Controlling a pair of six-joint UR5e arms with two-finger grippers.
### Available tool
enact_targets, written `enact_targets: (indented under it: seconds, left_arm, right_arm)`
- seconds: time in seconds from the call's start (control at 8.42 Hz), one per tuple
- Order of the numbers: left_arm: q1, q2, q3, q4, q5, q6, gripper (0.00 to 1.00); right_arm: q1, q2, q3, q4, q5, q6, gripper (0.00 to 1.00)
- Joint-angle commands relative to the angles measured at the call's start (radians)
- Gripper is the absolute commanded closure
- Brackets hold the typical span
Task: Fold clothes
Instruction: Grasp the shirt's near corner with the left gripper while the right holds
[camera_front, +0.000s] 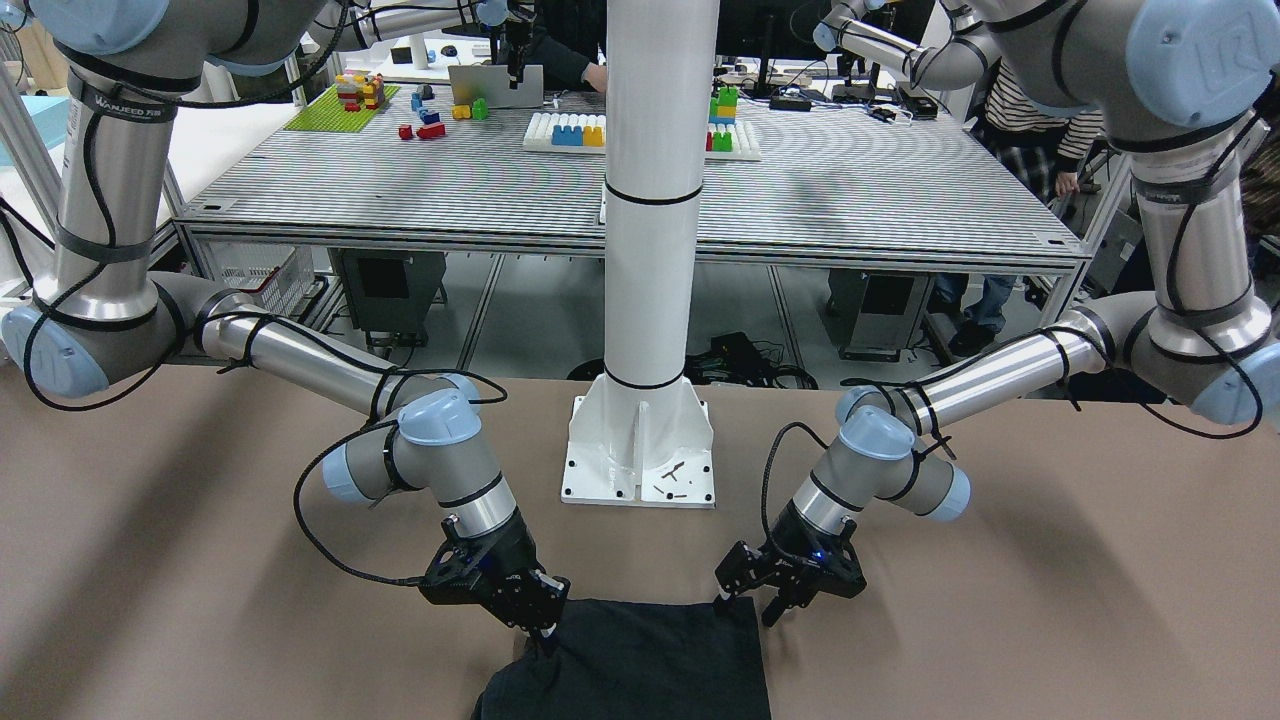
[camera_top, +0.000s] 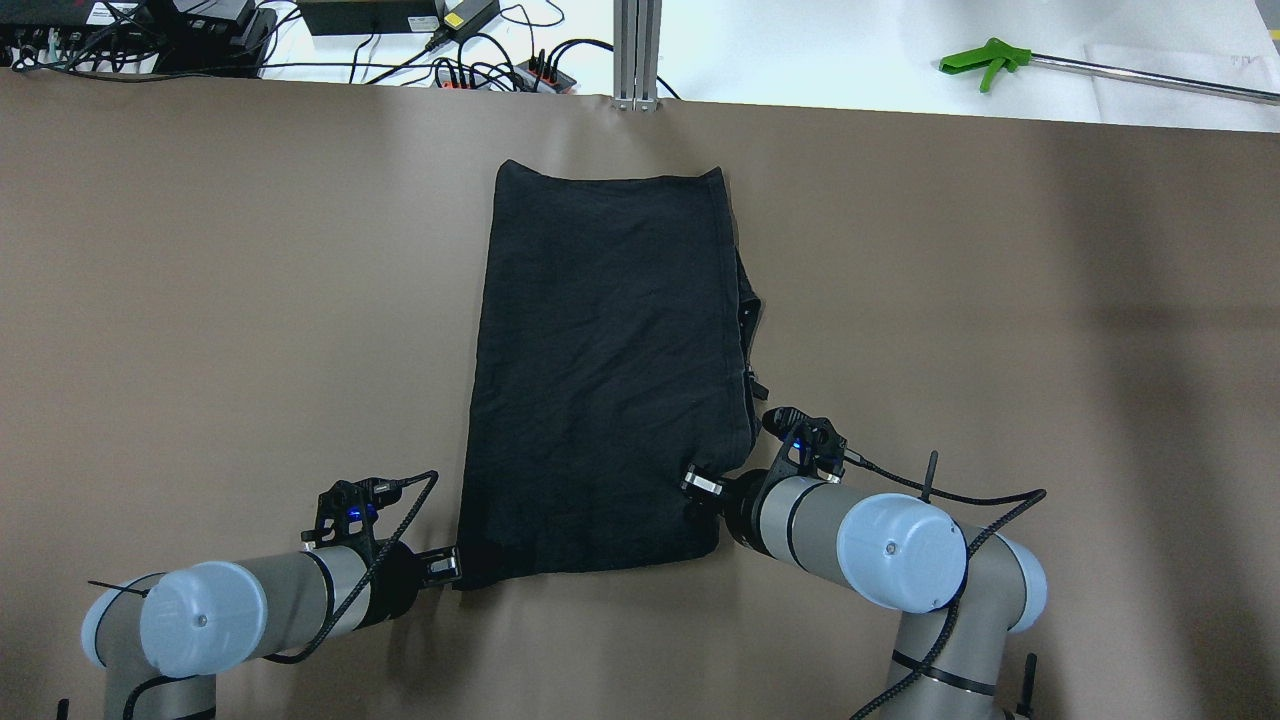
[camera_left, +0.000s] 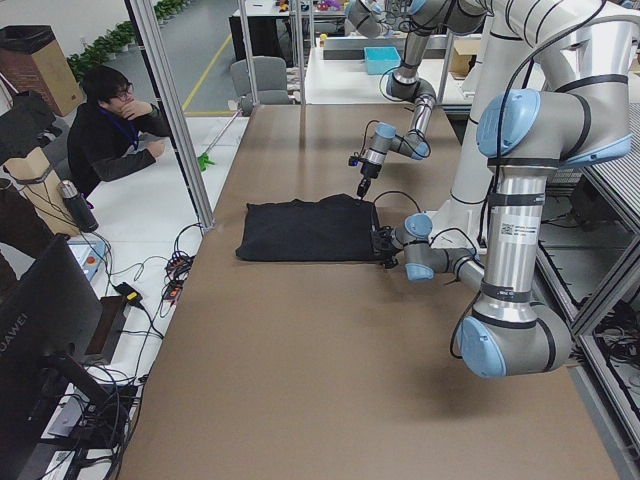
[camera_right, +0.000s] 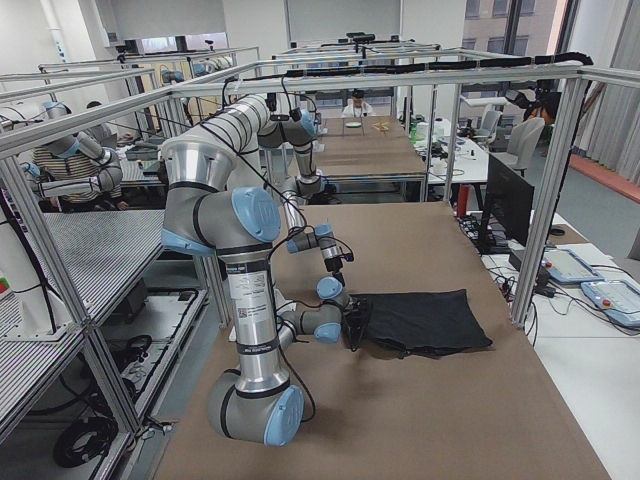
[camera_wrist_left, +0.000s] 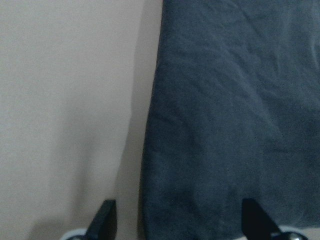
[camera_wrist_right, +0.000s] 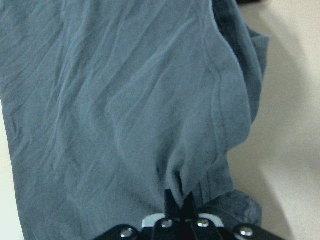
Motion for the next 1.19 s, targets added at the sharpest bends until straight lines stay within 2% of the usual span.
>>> enact_targets:
  seconds: [0.0, 0.12, 0.24, 0.48, 0.71, 1.07]
  left_arm:
    - [0.045, 0.000, 0.006, 0.001, 0.090, 0.012, 0.74]
    - [0.054, -0.006, 0.003, 0.001, 0.104, 0.012, 0.90]
    - [0.059, -0.007, -0.001, 0.001, 0.100, 0.012, 1.00]
    - [0.048, -0.006, -0.036, 0.001, 0.012, 0.011, 1.00]
    - [-0.045, -0.004, -0.084, 0.002, -0.105, 0.011, 1.00]
    - [-0.090, -0.036, -0.127, 0.002, -0.167, 0.012, 1.00]
  right_arm:
    - [0.000, -0.004, 0.004, 0.000, 0.000, 0.001, 1.00]
    - [0.000, -0.004, 0.006, 0.000, 0.000, 0.001, 1.00]
    - [0.000, -0.007, 0.008, 0.000, 0.000, 0.001, 1.00]
    - [0.000, -0.024, 0.026, 0.000, 0.003, 0.000, 1.00]
    - [-0.003, -0.076, 0.108, -0.003, 0.015, 0.000, 1.00]
    - [-0.015, -0.174, 0.236, -0.003, 0.059, 0.001, 1.00]
